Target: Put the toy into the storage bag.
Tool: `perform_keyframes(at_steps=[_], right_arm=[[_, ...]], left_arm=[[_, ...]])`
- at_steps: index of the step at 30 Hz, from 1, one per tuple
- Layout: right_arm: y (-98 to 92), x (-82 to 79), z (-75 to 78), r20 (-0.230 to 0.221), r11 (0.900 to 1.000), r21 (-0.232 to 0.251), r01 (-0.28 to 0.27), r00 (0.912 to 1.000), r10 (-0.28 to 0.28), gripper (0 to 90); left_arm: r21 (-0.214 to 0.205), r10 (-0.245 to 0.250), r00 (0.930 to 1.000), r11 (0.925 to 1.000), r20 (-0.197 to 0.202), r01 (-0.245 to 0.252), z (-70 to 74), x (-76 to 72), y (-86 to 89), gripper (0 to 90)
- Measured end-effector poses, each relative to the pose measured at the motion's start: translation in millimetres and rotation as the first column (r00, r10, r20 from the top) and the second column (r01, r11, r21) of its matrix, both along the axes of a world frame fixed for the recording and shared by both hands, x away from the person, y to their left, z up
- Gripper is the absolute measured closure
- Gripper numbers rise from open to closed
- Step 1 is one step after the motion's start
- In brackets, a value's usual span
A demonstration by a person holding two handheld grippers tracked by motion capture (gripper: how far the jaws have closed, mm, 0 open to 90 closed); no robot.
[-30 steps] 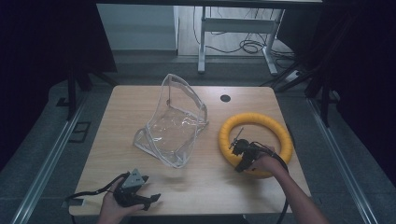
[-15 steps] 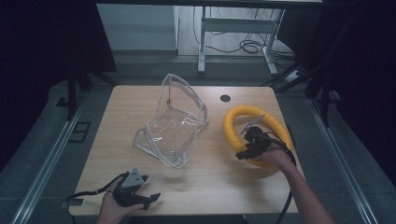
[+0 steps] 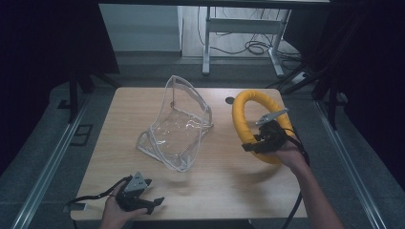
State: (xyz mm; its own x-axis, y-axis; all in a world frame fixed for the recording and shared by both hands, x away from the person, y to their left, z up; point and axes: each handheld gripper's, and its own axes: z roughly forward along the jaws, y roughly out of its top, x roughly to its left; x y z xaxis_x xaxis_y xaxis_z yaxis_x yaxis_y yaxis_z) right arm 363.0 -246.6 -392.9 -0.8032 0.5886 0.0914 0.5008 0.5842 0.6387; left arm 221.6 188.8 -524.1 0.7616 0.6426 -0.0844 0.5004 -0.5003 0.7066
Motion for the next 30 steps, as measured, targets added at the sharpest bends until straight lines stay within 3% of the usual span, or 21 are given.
perform_keyframes(at_steps=[6,7,15,21,25,26,27,28,30], right_arm=[[3.5,-8.1,18.1,0.066,0.9976,0.064,-0.026,0.9976,0.021,52.1],[4.9,-9.9,21.9,0.084,0.9952,0.092,-0.031,0.9962,0.023,52.1],[10.3,-11.2,29.9,0.12,0.98,0.193,-0.049,0.9924,0.025,52.1],[13.8,-12.5,33.8,0.134,0.9722,0.227,-0.055,0.9906,0.024,52.0],[17.9,-16.2,38.8,0.156,0.9565,0.283,-0.07,0.9874,0.026,52.0],[17.9,-16.2,38.8,0.156,0.9565,0.283,-0.07,0.9874,0.026,52.0],[20.1,-17.8,40.8,0.172,0.9486,0.307,-0.076,0.9847,0.023,52.0],[20.1,-17.8,40.8,0.172,0.9486,0.307,-0.076,0.9847,0.023,52.0],[22.4,-18.8,42.9,0.184,0.9374,0.339,-0.081,0.9827,0.018,52.0]], left_arm=[[0.002,-0.001,1.0,1.0,0.0,0.001,0.2,-0.2,0.2,18.5],[0.001,-0.001,1.0,1.0,0.0,0.001,0.7,-0.1,0.6,18.5],[-0.001,0.0,1.0,1.0,0.0,0.0,0.6,-0.1,0.5,18.5],[0.001,-0.002,1.0,1.0,0.001,0.002,0.4,0.0,0.4,18.5],[0.001,-0.001,1.0,1.0,0.001,0.001,0.7,-0.1,0.5,18.5],[0.001,-0.001,1.0,1.0,0.001,0.001,0.7,-0.1,0.5,18.5],[0.002,-0.002,1.0,1.0,0.001,0.002,0.4,0.0,0.4,18.5],[0.002,-0.002,1.0,1.0,0.001,0.002,0.4,0.0,0.4,18.5],[0.004,-0.003,1.0,1.0,0.0,0.003,0.3,0.0,0.2,18.5]])
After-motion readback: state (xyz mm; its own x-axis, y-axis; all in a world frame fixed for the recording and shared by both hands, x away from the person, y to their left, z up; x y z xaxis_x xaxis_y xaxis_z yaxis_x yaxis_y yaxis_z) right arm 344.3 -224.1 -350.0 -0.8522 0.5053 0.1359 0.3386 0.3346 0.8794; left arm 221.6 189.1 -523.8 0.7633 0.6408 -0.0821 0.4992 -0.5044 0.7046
